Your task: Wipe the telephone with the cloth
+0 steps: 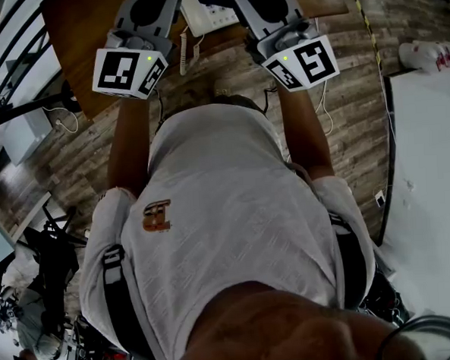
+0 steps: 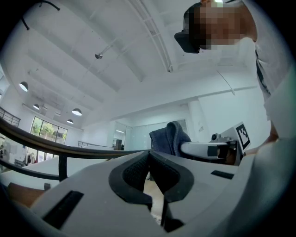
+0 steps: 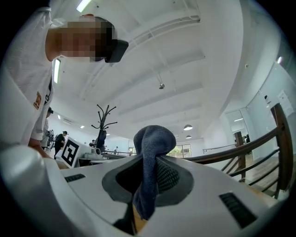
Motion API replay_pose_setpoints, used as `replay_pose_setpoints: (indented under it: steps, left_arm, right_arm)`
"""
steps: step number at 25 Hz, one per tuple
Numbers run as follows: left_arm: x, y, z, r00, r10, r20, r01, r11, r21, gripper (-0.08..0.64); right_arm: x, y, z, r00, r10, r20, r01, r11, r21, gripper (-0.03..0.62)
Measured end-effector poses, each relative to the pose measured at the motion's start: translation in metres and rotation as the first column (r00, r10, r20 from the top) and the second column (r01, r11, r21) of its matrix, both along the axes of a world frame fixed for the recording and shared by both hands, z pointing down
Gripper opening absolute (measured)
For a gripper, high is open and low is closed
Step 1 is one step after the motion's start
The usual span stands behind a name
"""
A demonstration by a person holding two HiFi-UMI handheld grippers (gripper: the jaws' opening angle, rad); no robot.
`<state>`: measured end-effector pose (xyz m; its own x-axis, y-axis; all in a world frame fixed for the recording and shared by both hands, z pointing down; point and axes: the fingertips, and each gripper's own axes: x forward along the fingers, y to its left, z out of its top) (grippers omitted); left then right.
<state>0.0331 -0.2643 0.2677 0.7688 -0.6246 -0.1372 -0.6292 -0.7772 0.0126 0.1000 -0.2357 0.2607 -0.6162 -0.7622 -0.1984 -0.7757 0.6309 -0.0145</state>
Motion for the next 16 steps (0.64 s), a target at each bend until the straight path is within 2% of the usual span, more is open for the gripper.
replay_pose_setpoints:
  steps: [16]
  left_arm:
    - [-0.0008, -0.0032, 0.0007, 1.000, -0.005, 0.000, 0.005, 1.000, 0.000, 0.018]
  right_arm:
    - [0.0033, -0.0055, 0.0030, 1.000, 0.005, 0.010, -0.005, 1.000, -0.012, 0.071]
